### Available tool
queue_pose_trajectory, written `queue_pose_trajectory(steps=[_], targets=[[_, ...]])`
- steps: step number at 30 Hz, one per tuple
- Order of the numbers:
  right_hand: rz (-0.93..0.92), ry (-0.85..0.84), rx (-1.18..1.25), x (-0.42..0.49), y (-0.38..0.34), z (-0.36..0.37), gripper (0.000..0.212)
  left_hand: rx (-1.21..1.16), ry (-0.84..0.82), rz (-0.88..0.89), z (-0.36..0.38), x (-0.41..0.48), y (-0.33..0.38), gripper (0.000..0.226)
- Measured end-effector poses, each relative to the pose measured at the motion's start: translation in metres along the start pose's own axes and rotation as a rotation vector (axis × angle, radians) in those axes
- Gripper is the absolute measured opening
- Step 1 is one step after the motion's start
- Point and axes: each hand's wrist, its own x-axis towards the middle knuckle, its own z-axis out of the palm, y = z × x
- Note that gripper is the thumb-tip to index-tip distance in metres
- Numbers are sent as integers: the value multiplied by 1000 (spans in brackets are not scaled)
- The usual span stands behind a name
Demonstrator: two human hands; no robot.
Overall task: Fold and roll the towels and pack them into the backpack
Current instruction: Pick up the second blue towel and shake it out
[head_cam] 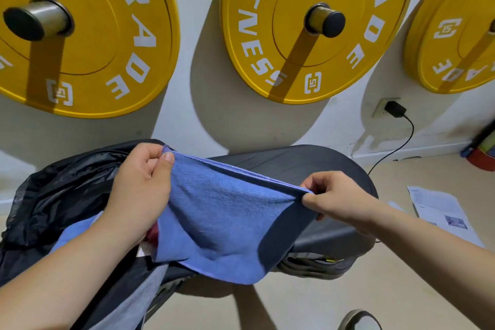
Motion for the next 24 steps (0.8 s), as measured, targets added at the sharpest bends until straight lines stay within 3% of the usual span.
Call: queue_pose_trajectory(steps=[6, 10, 14, 18, 21, 24], targets=[[52, 45, 69, -1, 12, -14, 5, 119, -25, -82, 0, 4, -18, 16], [261, -186, 417, -9, 15, -14, 11, 140, -52, -86, 5, 5, -22, 16], [367, -336, 756, -13, 18, -15, 34, 147, -74, -79, 10, 5, -26, 15], [349, -301, 728, -12, 21, -15, 6, 141, -64, -63, 12, 7, -24, 15], [386, -208, 696, -11, 26, -12, 2, 126, -51, -61, 11, 7, -22, 15], [308, -110, 341, -10, 30, -10, 3, 137, -73, -46, 12, 6, -21, 14]])
